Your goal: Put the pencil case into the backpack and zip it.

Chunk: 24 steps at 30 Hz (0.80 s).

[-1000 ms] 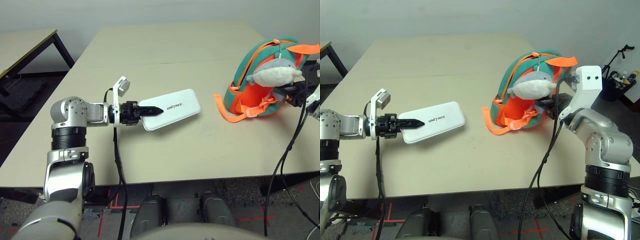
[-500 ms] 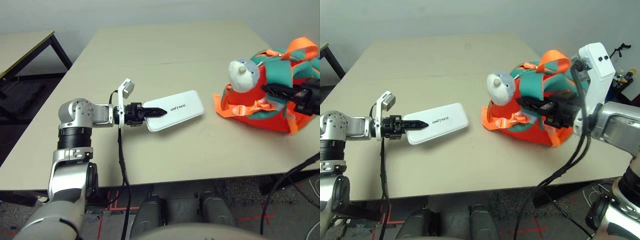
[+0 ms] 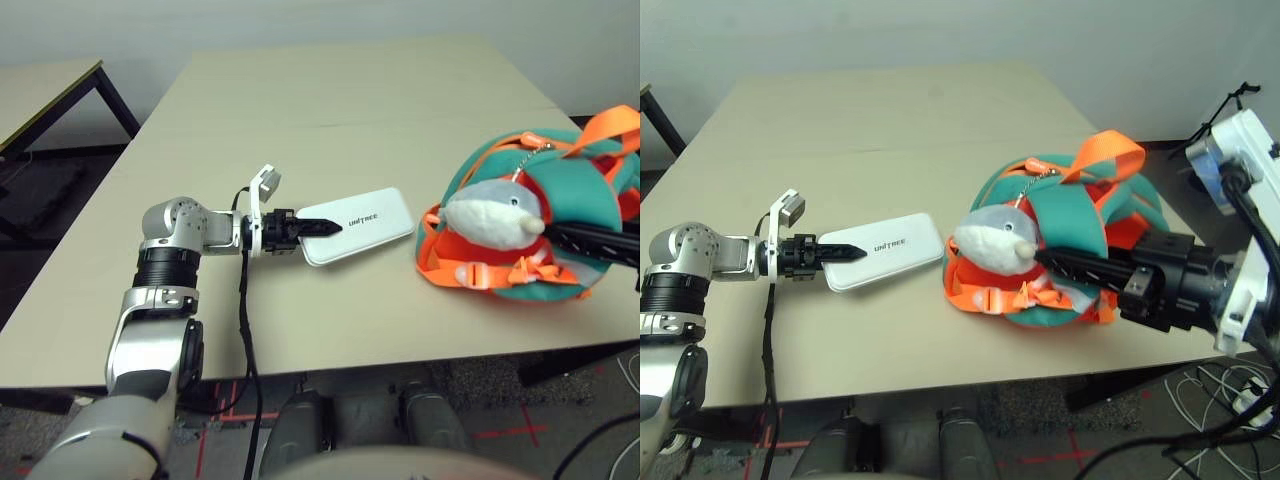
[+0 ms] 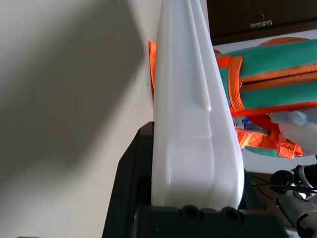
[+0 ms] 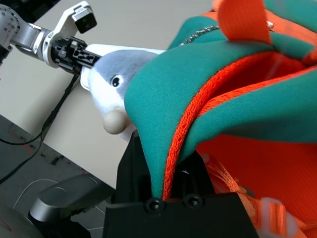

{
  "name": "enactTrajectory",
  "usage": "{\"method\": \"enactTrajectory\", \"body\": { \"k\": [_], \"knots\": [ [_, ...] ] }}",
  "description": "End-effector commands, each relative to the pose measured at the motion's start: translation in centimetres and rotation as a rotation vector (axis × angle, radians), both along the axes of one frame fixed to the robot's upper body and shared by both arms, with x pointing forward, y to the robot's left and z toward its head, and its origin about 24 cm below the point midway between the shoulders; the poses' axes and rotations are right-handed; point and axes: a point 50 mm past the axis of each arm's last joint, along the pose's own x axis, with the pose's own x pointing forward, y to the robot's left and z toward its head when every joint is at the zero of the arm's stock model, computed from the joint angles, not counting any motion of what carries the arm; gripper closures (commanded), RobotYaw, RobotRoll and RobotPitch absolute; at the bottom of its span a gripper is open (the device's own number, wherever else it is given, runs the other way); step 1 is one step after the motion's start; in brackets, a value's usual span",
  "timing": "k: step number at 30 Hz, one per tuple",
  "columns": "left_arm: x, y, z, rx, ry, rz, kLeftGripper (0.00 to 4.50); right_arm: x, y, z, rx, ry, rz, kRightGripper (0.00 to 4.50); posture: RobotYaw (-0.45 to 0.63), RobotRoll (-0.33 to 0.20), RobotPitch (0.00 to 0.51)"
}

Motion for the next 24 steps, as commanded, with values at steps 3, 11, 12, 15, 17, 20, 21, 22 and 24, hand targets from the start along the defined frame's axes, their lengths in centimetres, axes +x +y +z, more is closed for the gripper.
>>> {"method": "enactTrajectory", "body": {
  "k": [3,11,12,15,17,20,21,22,24],
  "knots": [
    [0.3,0.2,0.3,0.003,-0.008,-0.005,3.14,-1.4,0.3,1.5,0.000,-0.097,0.026,4.30,-0.35,0.000,0.078],
    [0.0,0.7,1.5,0.031,-0.062,-0.020,3.14,-1.2,0.3,-1.5,0.038,0.044,-0.048,4.30,-0.27,0.000,0.079],
    [-0.2,1.0,2.2,0.036,-0.091,-0.030,3.14,-1.1,0.4,-2.0,0.033,0.069,-0.065,4.30,-0.27,0.000,0.079],
    [-0.6,1.9,5.5,0.041,-0.195,-0.056,3.14,-0.6,0.4,-2.8,0.038,0.088,-0.074,4.30,-0.20,0.000,0.088],
    [-1.0,2.7,8.2,0.066,-0.291,-0.080,3.14,-0.2,0.5,-3.0,0.055,0.070,-0.058,4.30,-0.18,0.000,0.092],
    [-1.5,3.7,12.2,0.151,-0.451,-0.115,3.14,0.6,0.2,-3.0,0.072,0.039,-0.026,4.30,-0.14,0.000,0.105],
    [-1.5,3.9,13.2,0.174,-0.496,-0.128,3.14,0.8,0.0,-3.0,0.063,0.042,-0.016,4.30,-0.13,0.000,0.107],
    [-1.6,3.9,14.1,0.192,-0.537,-0.143,3.14,1.0,-0.2,-3.1,0.061,0.047,-0.013,4.30,-0.12,0.000,0.110],
    [-1.7,3.7,16.1,0.231,-0.649,-0.207,3.14,1.5,-0.8,-3.1,0.067,0.037,-0.029,4.30,-0.10,0.000,0.117]
  ]
}}
